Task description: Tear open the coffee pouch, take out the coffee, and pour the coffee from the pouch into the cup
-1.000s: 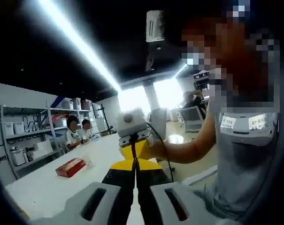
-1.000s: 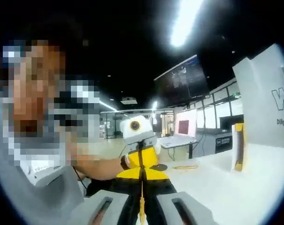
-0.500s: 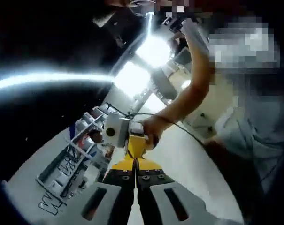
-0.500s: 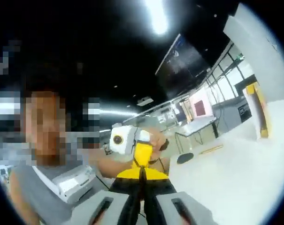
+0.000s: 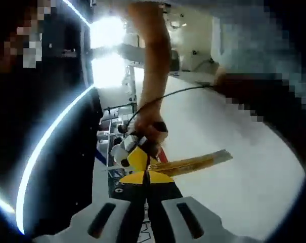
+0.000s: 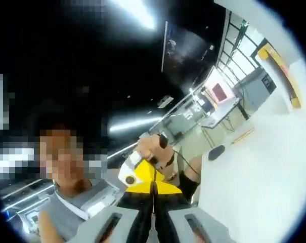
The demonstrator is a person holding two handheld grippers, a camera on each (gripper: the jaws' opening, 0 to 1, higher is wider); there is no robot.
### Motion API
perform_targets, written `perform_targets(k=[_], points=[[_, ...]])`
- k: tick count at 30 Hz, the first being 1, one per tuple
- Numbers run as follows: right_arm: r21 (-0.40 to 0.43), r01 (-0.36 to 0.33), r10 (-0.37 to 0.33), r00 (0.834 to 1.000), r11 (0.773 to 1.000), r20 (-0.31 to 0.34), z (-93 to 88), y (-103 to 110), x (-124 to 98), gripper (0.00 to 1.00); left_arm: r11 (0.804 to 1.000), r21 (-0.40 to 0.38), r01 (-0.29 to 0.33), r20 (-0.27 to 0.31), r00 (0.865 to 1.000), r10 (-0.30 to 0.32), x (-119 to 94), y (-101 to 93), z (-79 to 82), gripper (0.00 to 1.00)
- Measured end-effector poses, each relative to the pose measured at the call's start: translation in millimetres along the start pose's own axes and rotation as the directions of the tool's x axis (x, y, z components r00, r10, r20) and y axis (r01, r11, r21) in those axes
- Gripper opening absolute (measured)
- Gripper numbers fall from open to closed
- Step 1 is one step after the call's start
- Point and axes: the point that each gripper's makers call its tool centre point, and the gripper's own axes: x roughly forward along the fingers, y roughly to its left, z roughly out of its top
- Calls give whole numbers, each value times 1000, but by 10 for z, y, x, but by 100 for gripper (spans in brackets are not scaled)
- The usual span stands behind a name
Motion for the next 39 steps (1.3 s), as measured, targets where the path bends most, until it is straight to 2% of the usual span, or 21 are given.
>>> perform_targets(k=[6,9,11,14,16,17,18,19,20,22,23,24,25,26,27,28,29,30,34,36,39], points=[[-103,60,-59,998,993,10,8,44,25,0,981,-195,-21,11,1000,23,10,60,-37,2],[-273,115,-111,993,955,28,44,15,0,1,922,-388,-8,36,999,24,18,81,-68,2],[-300,123,-121,992,946,23,30,10,-20,2,844,-535,31,101,995,27,21,82,-58,2],[-389,175,-175,984,905,35,29,-54,-56,2,674,-729,122,178,984,15,37,-21,0,2],[-429,209,-216,976,879,33,17,-98,-80,2,486,-844,227,266,964,10,39,-197,285,2],[-465,227,-232,972,856,47,34,-105,-75,2,434,-868,242,282,959,29,41,-197,348,2],[-477,236,-241,969,846,51,38,-107,-77,2,423,-870,254,311,948,71,47,-26,91,2],[-499,275,-283,957,822,62,68,-143,-104,2,364,-889,279,326,943,72,36,-11,-3,2],[-527,299,-309,948,795,72,88,-154,-109,2,267,-918,292,326,941,94,46,4,-141,2],[-565,328,-344,935,757,82,105,-143,-102,2,151,-930,334,354,926,133,49,35,-295,2],[-591,349,-369,925,727,93,134,-151,-117,2,104,-934,342,355,923,150,47,43,-335,2],[-618,355,-382,919,702,94,138,-147,-121,2,87,-927,364,373,916,147,46,27,-344,2],[-637,364,-397,913,679,98,140,-143,-127,2,19,-923,385,383,910,156,36,19,-345,2],[-649,372,-406,908,663,106,152,-143,-134,2,-17,-919,395,387,907,163,45,21,-346,2],[-648,365,-400,911,669,101,127,-108,-121,2,-139,-871,471,443,876,188,0,34,-244,2],[-651,360,-398,912,669,96,116,-102,-118,2,-223,-836,501,465,864,193,4,20,-257,2],[-662,371,-407,907,651,107,121,-110,-111,2,-257,-828,499,458,865,204,25,17,-313,2],[-674,391,-424,897,627,126,147,-139,-129,2,-267,-823,501,459,864,208,55,-9,-331,2],[-642,381,-400,908,665,123,114,-156,-132,2,-257,-827,500,462,865,194,84,-69,-313,2],[-639,380,-393,910,669,130,116,-155,-142,4,-228,-841,490,459,871,178,86,-74,-308,2],[-638,379,-384,913,670,139,127,-137,-122,17,-213,-843,494,467,868,166,72,-45,-269,2]])
